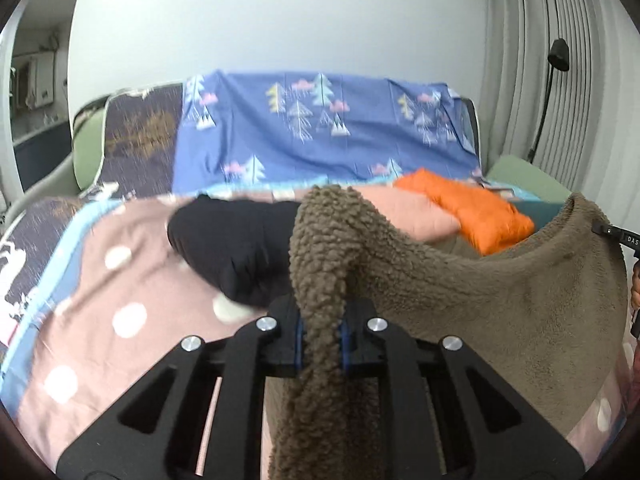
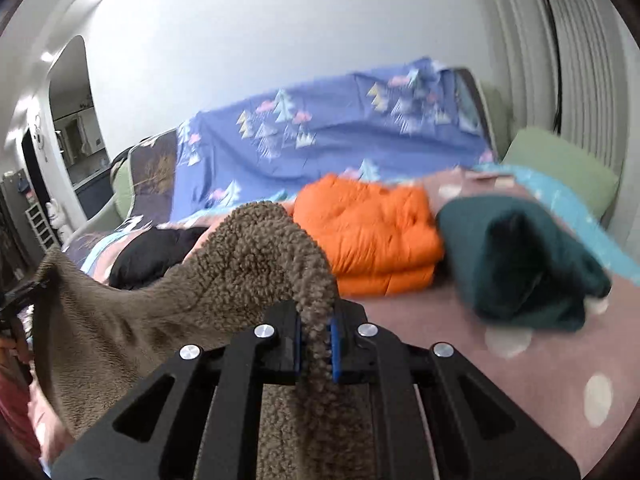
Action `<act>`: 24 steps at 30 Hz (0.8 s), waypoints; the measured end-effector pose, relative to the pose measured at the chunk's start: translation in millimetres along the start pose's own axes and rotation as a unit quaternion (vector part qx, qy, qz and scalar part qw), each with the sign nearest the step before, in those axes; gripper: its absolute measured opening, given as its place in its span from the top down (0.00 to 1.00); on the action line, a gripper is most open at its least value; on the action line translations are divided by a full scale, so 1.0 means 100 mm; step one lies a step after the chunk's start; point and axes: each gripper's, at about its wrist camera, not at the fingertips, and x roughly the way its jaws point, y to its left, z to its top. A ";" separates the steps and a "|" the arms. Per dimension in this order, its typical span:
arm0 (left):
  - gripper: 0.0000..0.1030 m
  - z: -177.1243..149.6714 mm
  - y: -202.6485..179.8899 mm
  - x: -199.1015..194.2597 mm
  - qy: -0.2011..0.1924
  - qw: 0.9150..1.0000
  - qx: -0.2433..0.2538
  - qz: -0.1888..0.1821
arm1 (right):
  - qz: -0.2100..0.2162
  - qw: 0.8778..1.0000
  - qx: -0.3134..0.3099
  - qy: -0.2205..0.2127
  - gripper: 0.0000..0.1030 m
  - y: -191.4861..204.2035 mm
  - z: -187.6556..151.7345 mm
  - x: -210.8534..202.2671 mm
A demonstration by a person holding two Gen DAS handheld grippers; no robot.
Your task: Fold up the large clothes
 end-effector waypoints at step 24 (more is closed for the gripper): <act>0.58 -0.22 0.07 0.80 0.061 0.995 -0.021 0.075 | -0.211 0.972 -0.047 0.095 0.38 -0.11 -0.36 0.95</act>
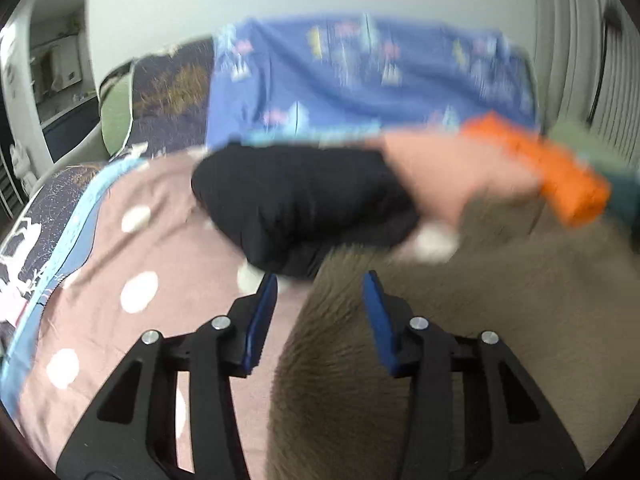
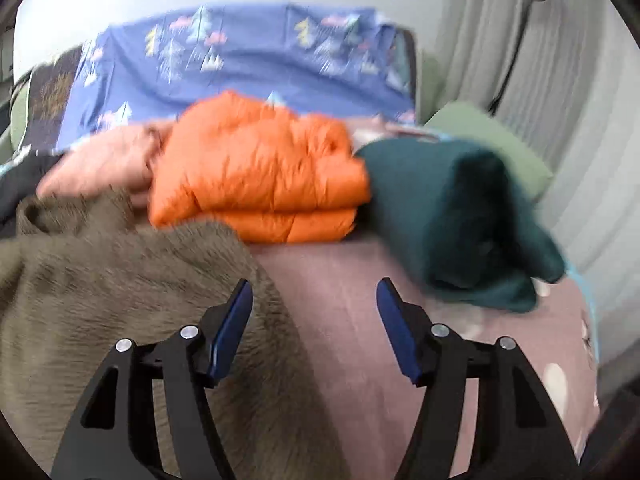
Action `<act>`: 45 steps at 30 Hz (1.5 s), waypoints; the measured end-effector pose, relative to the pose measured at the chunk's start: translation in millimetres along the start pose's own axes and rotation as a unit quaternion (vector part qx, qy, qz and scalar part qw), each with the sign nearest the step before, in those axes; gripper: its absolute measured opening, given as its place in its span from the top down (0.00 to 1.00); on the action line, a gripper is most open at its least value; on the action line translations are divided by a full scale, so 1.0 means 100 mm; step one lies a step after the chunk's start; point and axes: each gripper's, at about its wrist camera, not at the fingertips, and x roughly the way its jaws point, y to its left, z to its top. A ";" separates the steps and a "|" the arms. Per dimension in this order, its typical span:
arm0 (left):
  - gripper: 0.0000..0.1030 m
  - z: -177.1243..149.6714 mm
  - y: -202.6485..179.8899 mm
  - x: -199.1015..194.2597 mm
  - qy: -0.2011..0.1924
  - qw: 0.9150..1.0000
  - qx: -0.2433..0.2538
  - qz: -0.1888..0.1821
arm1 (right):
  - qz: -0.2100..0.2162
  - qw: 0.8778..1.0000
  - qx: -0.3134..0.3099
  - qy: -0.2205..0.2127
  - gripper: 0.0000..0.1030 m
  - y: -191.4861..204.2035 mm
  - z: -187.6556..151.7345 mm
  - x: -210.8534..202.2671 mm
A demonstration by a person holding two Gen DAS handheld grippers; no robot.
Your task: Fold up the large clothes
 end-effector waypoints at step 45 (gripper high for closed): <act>0.37 -0.57 -0.79 0.30 0.076 0.996 0.008 -0.055 | 0.182 0.975 -0.038 0.122 0.68 2.03 -0.23 0.54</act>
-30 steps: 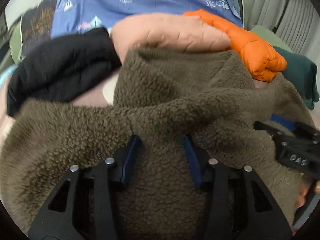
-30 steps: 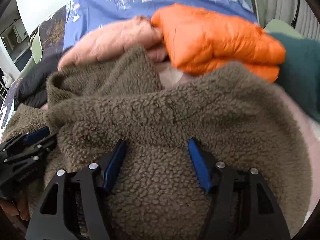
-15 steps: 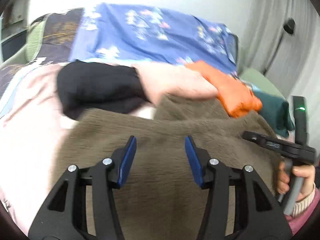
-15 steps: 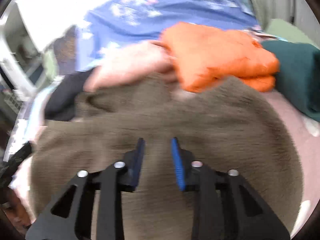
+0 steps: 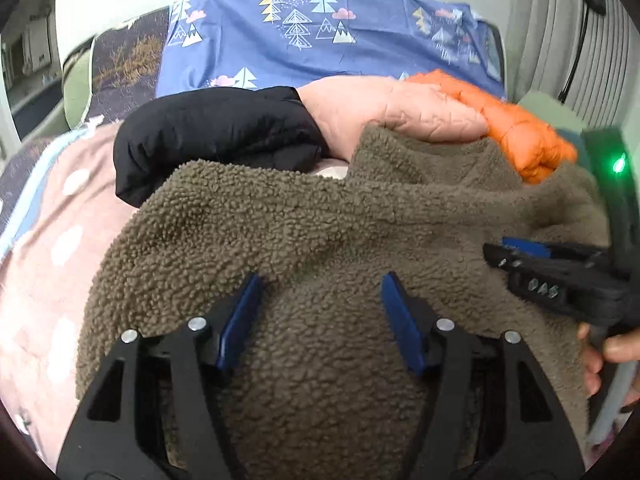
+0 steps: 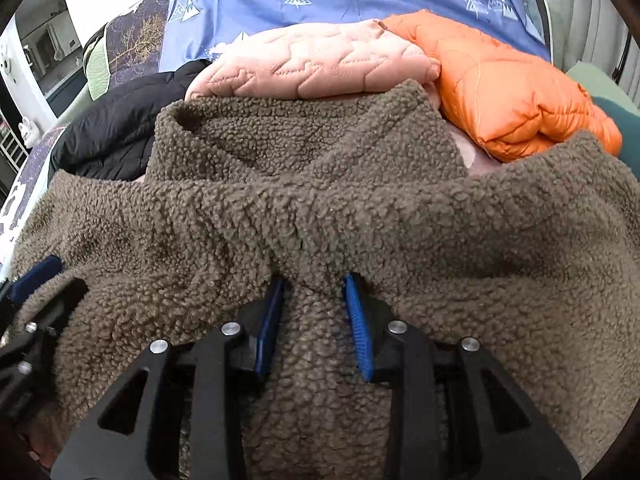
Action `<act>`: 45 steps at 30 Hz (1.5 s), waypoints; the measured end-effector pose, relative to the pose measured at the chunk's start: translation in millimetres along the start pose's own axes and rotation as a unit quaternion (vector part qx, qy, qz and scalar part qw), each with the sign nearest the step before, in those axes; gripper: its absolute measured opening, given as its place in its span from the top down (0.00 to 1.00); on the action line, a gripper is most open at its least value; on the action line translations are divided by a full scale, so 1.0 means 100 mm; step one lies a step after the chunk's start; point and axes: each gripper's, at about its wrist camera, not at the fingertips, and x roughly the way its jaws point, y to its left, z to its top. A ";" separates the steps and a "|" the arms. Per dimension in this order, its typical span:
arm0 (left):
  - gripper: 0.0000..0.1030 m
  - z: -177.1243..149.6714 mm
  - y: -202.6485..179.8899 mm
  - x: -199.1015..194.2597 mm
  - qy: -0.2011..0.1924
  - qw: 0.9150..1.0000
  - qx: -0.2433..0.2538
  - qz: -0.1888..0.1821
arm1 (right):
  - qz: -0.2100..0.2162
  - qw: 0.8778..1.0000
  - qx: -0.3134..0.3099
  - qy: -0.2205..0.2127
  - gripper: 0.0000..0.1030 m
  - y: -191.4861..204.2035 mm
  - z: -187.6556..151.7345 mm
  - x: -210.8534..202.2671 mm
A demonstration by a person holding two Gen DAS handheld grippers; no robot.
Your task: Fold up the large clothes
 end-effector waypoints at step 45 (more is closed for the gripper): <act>0.30 0.00 0.22 -0.09 -0.014 0.997 -0.043 -0.070 | -0.102 0.992 -0.038 -0.063 0.47 0.44 -1.66 -1.43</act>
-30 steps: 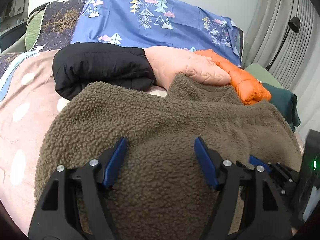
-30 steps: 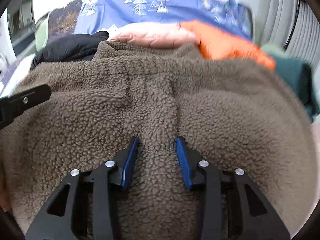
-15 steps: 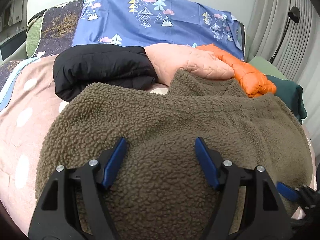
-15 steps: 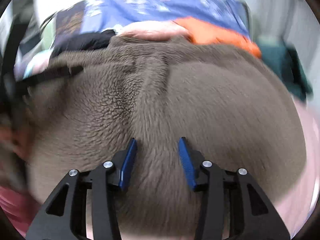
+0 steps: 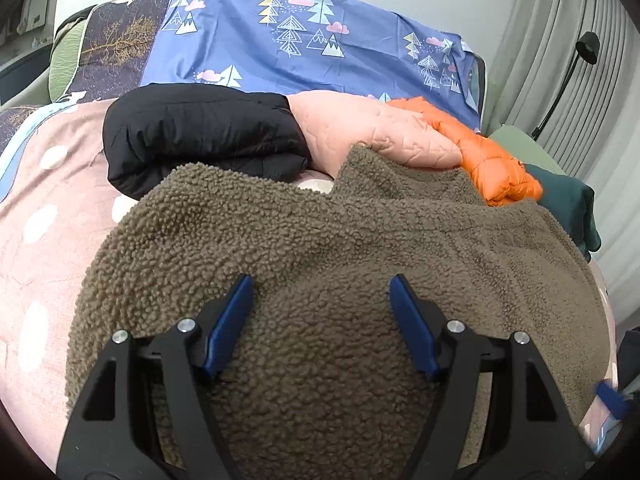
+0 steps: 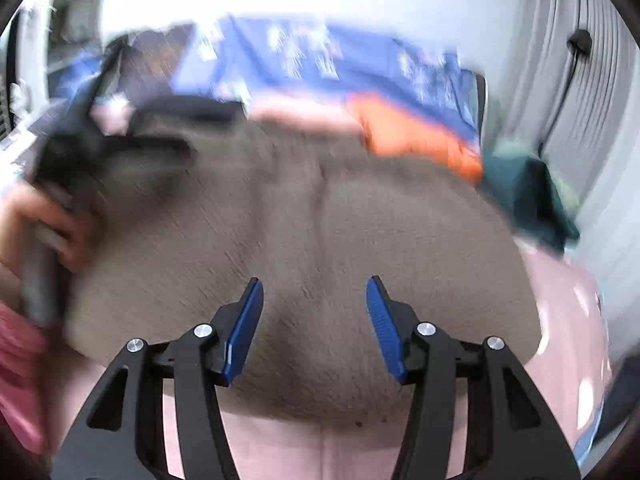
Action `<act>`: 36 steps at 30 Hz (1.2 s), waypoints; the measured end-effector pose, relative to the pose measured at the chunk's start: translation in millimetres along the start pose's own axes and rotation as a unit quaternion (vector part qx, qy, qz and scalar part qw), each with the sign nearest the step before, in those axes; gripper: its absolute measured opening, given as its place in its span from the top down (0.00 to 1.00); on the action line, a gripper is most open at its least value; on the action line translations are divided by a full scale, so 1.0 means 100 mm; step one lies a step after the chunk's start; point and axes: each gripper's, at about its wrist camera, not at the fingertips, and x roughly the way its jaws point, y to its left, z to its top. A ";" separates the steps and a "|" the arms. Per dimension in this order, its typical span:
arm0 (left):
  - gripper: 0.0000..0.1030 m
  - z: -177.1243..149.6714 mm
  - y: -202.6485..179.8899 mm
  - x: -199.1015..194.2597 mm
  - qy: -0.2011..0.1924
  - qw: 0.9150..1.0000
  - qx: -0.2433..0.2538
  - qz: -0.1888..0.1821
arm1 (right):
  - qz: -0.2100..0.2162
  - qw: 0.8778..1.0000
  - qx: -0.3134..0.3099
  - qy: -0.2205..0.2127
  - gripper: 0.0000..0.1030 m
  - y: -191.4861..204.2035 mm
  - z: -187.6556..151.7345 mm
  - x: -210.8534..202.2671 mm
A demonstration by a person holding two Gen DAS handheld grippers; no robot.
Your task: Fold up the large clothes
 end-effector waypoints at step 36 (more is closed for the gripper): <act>0.19 -0.29 1.66 0.13 0.038 0.966 -0.092 -0.238 | 0.086 0.896 -0.415 -0.133 0.27 2.16 -0.50 -0.49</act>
